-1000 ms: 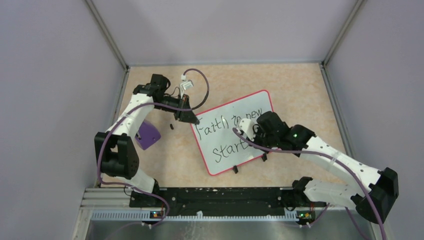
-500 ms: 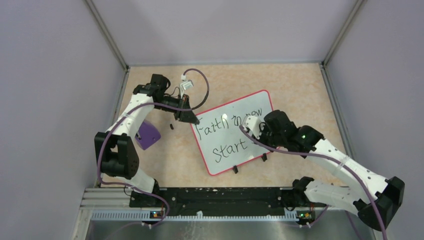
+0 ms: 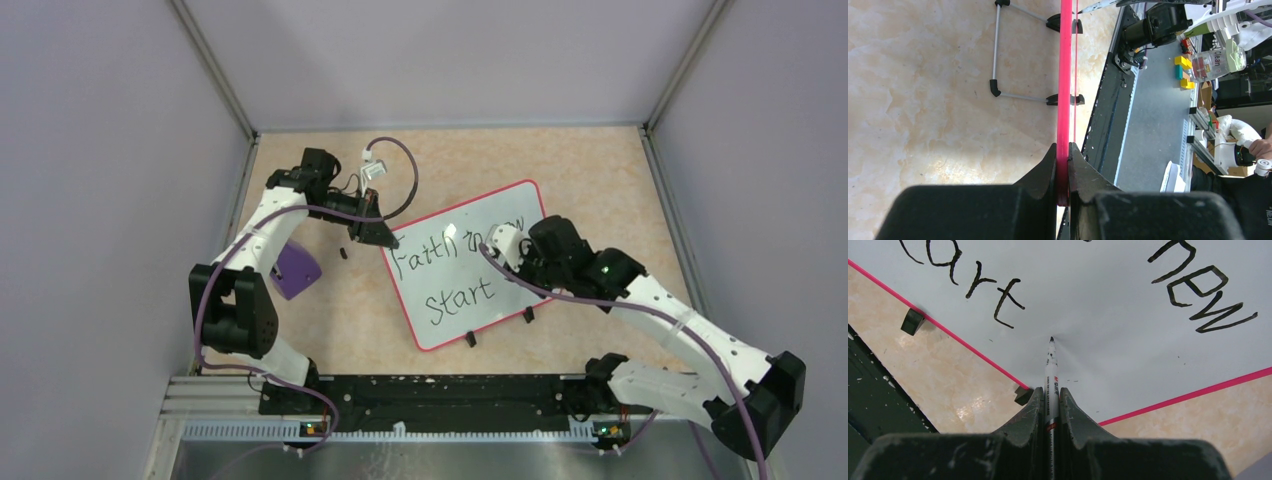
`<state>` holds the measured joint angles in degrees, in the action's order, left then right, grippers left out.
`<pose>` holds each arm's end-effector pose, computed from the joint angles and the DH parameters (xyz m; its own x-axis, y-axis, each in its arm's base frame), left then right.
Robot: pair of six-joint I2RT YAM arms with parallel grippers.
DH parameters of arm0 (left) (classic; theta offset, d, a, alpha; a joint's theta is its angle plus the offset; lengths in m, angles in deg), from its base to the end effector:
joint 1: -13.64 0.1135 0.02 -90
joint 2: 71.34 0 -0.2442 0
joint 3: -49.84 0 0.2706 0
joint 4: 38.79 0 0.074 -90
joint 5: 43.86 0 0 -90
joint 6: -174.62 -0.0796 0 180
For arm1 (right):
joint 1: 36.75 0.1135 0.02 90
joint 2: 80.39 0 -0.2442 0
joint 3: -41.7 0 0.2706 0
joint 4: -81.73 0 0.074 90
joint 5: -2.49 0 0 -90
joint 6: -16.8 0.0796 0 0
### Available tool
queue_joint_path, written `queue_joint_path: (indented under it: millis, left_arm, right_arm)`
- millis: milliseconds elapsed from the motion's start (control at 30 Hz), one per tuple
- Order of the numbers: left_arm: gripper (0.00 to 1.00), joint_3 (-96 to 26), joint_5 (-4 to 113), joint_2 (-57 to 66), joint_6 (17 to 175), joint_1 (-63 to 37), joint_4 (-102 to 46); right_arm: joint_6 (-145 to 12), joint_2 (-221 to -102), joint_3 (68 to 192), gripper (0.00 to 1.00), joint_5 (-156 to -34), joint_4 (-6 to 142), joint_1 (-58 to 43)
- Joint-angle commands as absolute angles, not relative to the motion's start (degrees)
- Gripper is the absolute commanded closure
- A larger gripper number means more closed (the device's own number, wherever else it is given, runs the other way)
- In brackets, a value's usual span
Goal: Write a sentence on the whiteboard
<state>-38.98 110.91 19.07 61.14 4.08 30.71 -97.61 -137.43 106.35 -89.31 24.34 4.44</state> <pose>0.3107 -0.1254 0.2481 -0.7123 0.2922 -0.6382 0.7018 0.2783 -0.6558 0.1899 0.1695 0.2370 -0.2449 -0.7632 -0.5979 -0.8508 0.4649 -0.2450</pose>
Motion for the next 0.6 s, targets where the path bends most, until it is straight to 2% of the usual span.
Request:
queue_joint_path:
  millis: [0,567]
  left_arm:
    - [1.00,-38.71,106.73,20.33,59.54,3.36,29.59]
    - [1.00,-38.31,106.80,20.25,59.27,3.36,29.56]
  right_arm:
    - [-96.83,-138.18,109.22,1.00,-89.18,27.69,3.94]
    - [-95.88,-141.48,111.60,1.00,-92.86,28.70,4.02]
